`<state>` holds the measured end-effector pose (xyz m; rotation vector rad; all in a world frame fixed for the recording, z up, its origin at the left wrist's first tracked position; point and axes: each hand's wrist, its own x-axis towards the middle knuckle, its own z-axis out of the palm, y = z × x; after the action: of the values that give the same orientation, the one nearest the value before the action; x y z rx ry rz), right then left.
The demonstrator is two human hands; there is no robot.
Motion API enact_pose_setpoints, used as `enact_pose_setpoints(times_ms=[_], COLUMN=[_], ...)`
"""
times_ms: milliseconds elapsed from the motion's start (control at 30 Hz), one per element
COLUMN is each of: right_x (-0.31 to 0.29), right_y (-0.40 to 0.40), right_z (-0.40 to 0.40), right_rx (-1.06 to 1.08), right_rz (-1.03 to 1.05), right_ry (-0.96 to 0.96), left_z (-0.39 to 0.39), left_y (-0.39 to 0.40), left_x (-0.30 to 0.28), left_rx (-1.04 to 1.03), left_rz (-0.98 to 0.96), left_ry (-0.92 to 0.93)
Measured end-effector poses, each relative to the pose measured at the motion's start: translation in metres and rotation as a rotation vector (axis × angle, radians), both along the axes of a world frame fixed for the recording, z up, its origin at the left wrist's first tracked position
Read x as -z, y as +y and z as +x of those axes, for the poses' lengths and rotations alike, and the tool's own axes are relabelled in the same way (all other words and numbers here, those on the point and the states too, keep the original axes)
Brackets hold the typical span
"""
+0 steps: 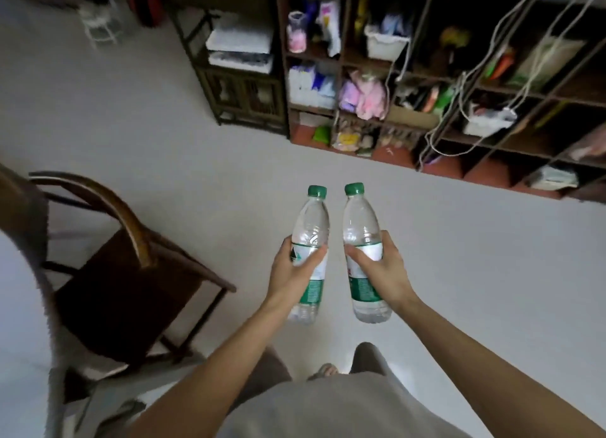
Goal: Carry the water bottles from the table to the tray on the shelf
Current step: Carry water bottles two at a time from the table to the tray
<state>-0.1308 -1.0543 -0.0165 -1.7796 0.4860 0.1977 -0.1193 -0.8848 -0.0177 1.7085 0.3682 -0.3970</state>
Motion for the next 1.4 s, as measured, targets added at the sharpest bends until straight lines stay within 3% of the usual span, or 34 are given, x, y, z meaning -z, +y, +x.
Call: enact_pose_setpoints(times_ms=[433, 700, 900, 1400], right_x=[0.003, -0.032, -0.041, -0.116], right_y=[-0.269, -0.423, -0.566, -0.976], right_z=[0.056, 0.106, 0.124, 0.234], right_rx=[0.796, 1.146, 1.2, 1.018], right_rz=[0.022, 0.014, -0.046, -0.213], right_ry=[-0.005, -0.146, -0.212, -0.369], left_z=[0.174, 0.251, 0.279, 0.386], left_y=[-0.317, -0.517, -0.68, -1.068], left_x=[0.0, -0.038, -0.054, -0.119], left_rx=[0.783, 1.045, 1.059, 0.892], left_rz=[-0.009, -0.137, -0.262, -0.434], left_ry=[-0.077, -0.059, -0.067, -0.233])
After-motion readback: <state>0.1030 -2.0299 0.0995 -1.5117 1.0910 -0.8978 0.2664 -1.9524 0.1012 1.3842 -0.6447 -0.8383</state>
